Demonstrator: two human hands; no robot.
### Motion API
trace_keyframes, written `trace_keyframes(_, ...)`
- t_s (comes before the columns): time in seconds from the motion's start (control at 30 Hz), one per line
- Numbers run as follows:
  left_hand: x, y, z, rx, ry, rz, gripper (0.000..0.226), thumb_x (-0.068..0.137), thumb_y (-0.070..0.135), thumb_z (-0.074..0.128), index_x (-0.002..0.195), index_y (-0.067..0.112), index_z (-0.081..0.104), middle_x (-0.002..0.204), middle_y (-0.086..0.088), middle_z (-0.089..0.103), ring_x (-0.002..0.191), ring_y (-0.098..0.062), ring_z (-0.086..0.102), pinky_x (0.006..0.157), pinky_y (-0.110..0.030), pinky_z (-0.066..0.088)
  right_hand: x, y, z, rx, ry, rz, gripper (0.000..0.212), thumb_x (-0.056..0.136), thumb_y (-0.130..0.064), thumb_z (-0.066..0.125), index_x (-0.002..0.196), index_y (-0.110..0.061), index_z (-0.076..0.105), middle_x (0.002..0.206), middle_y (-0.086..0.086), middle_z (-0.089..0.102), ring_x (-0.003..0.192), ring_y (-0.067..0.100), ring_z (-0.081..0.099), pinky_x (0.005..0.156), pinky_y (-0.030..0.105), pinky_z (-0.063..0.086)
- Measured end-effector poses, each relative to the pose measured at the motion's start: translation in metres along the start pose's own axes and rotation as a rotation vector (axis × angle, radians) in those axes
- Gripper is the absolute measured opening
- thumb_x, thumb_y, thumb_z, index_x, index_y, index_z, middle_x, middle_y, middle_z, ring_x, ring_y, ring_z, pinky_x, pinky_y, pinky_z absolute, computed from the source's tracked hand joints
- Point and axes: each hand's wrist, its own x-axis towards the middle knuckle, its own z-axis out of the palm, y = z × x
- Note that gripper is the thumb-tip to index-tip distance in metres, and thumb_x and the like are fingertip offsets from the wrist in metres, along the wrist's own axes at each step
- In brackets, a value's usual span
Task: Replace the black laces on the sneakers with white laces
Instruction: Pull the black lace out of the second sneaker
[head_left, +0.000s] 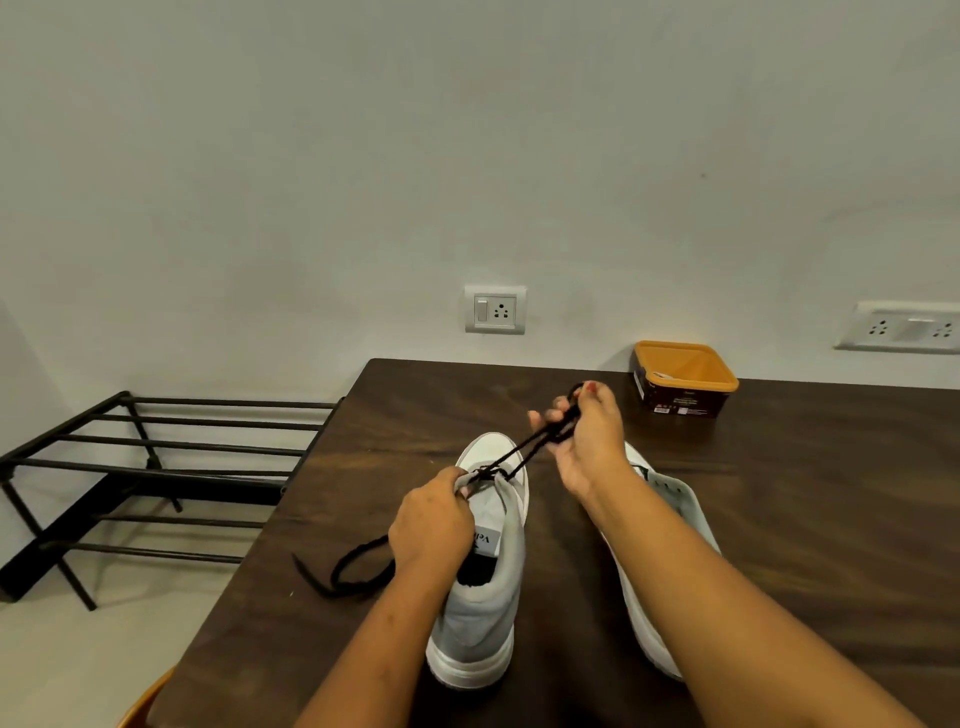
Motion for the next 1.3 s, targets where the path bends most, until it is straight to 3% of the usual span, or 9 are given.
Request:
trace_keyframes(0.1, 0.0, -0.002, -0.001, -0.01, 0.006, -0.012, 0.029, 0.098, 0.023, 0.038, 0.117, 0.032, 0.058, 0.107, -0.004, 0.065, 0.097, -0.025, 0.059, 0.074, -0.033, 0.047, 0.007, -0.007, -0.005, -0.079, 0.048, -0.008, 0.028, 0.105, -0.025, 0.031, 0.081, -0.02, 0.044, 0.057, -0.002, 0.033, 0.035, 0.003, 0.025, 0.033, 0.015, 0.022)
trace_keyframes(0.2, 0.001, -0.003, -0.001, -0.005, 0.0, 0.01, 0.029, 0.098, 0.022, 0.039, 0.117, 0.032, 0.058, 0.107, -0.003, 0.065, 0.097, -0.024, 0.059, 0.073, -0.032, 0.046, 0.012, -0.004, -0.021, -0.617, -0.018, -0.103, 0.026, 0.104, -0.024, 0.034, 0.081, -0.022, 0.047, 0.062, 0.0, 0.036, 0.044, 0.007, 0.028, 0.036, 0.018, 0.025)
trace_keyframes(0.37, 0.005, -0.005, 0.005, 0.019, 0.004, 0.081, 0.031, 0.096, 0.018, 0.04, 0.117, 0.029, 0.06, 0.113, 0.002, 0.061, 0.106, -0.02, 0.052, 0.077, -0.035, 0.049, 0.015, 0.003, -0.032, -1.31, -0.187, -0.338, 0.008, 0.095, -0.019, 0.054, 0.093, -0.02, 0.062, 0.092, -0.006, 0.061, 0.085, 0.011, 0.056, 0.072, 0.023, 0.04)
trace_keyframes(0.47, 0.005, -0.007, 0.005, 0.054, -0.002, 0.099, 0.031, 0.097, 0.019, 0.039, 0.12, 0.027, 0.058, 0.117, 0.004, 0.052, 0.11, -0.018, 0.046, 0.078, -0.031, 0.046, 0.016, 0.005, -0.04, -1.849, -0.323, -0.255, 0.008, 0.09, -0.024, 0.059, 0.095, -0.029, 0.064, 0.106, -0.003, 0.067, 0.098, 0.018, 0.062, 0.079, 0.028, 0.049)
trace_keyframes(0.67, 0.008, -0.005, 0.006, 0.163, 0.007, 0.229, 0.036, 0.098, 0.018, 0.038, 0.131, 0.027, 0.05, 0.131, 0.008, 0.043, 0.116, -0.016, 0.039, 0.075, -0.028, 0.045, 0.007, -0.001, -0.033, -2.404, -0.19, -0.196, 0.037, 0.092, -0.008, 0.048, 0.121, -0.026, 0.059, 0.124, 0.001, 0.06, 0.12, 0.025, 0.052, 0.107, 0.046, 0.024)
trace_keyframes(0.9, 0.019, 0.009, 0.007, 0.235, 0.02, 0.32, 0.024, 0.094, 0.016, 0.044, 0.114, 0.019, 0.059, 0.123, 0.005, 0.049, 0.11, -0.016, 0.043, 0.076, -0.028, 0.05, 0.006, 0.007, -0.024, -1.823, -0.448, -0.041, 0.036, 0.096, -0.036, 0.052, 0.13, -0.024, 0.057, 0.135, 0.001, 0.056, 0.122, 0.022, 0.051, 0.103, 0.037, 0.037)
trace_keyframes(1.07, 0.025, 0.016, 0.009, 0.24, 0.003, 0.336, 0.017, 0.093, 0.018, 0.049, 0.108, 0.019, 0.059, 0.111, 0.002, 0.055, 0.103, -0.017, 0.048, 0.075, -0.03, 0.049, 0.002, 0.011, -0.02, -1.557, -0.576, 0.125, 0.033, 0.091, -0.031, 0.059, 0.12, -0.016, 0.067, 0.127, 0.002, 0.063, 0.115, 0.016, 0.056, 0.096, 0.027, 0.042)
trace_keyframes(1.17, 0.027, 0.017, 0.008, 0.257, -0.023, 0.299, 0.017, 0.09, 0.015, 0.053, 0.105, 0.018, 0.062, 0.107, -0.001, 0.059, 0.101, -0.019, 0.053, 0.068, -0.029, 0.044, 0.004, 0.014, -0.023, -1.511, -0.583, 0.147, 0.033, 0.084, -0.03, 0.066, 0.115, -0.019, 0.069, 0.12, -0.003, 0.065, 0.108, 0.013, 0.058, 0.095, 0.029, 0.047)
trace_keyframes(1.3, 0.029, 0.02, 0.01, 0.32, -0.032, 0.268, 0.015, 0.091, 0.016, 0.053, 0.101, 0.016, 0.064, 0.107, -0.003, 0.057, 0.098, -0.02, 0.055, 0.067, -0.029, 0.043, 0.004, 0.014, -0.024, -1.546, -0.577, 0.116, 0.036, 0.081, -0.021, 0.065, 0.117, -0.018, 0.067, 0.102, -0.003, 0.061, 0.083, 0.008, 0.056, 0.069, 0.02, 0.044)
